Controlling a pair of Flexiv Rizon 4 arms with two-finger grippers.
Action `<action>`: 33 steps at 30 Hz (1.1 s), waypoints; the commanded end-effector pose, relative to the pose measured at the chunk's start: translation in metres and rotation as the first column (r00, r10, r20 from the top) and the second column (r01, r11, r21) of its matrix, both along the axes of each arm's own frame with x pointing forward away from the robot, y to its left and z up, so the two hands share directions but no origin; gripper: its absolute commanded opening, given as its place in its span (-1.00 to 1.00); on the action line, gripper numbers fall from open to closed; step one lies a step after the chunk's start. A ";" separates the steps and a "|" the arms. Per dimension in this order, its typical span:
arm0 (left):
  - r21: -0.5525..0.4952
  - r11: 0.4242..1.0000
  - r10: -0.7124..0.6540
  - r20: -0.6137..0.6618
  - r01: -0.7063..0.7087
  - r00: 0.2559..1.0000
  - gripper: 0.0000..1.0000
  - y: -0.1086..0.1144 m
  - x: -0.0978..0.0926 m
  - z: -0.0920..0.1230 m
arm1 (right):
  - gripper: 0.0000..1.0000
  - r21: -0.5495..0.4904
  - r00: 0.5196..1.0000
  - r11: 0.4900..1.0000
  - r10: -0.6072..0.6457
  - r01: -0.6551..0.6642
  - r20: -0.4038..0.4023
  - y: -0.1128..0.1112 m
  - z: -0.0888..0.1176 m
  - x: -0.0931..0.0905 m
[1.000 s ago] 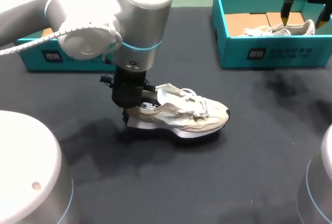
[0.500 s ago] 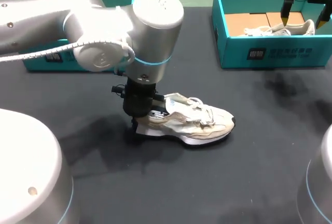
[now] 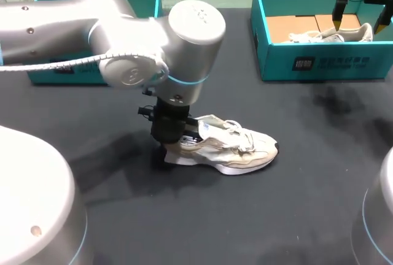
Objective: Take the shoe out of the shoebox, open the shoe tongue, remove and reinsert the insole, then place the shoe into the shoebox
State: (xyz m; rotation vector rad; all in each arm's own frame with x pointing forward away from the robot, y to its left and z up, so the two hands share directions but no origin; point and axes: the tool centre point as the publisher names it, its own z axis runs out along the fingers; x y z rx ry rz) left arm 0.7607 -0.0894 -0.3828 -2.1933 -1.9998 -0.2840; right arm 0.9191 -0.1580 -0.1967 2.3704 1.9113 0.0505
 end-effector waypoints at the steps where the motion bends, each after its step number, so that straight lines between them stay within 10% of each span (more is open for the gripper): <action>1: 0.000 1.000 -0.007 -0.001 0.007 1.000 -0.01 -0.001 -0.001 -0.003 | 1.00 0.000 1.000 1.000 0.000 0.000 0.000 0.000 0.000 0.000; 3: -0.002 1.000 -0.013 -0.003 0.013 1.000 0.57 0.000 -0.001 -0.004 | 1.00 0.000 1.000 1.000 0.000 0.000 0.000 0.000 0.000 0.000; 7: -0.016 1.000 -0.018 -0.001 0.018 1.000 1.00 0.003 0.001 0.000 | 1.00 0.000 1.000 1.000 0.000 0.000 0.000 0.000 0.000 0.000; 33: -0.343 0.851 0.275 -0.355 -0.398 0.893 1.00 0.057 -0.013 0.139 | 1.00 0.000 1.000 1.000 0.000 0.000 0.000 0.000 0.000 0.000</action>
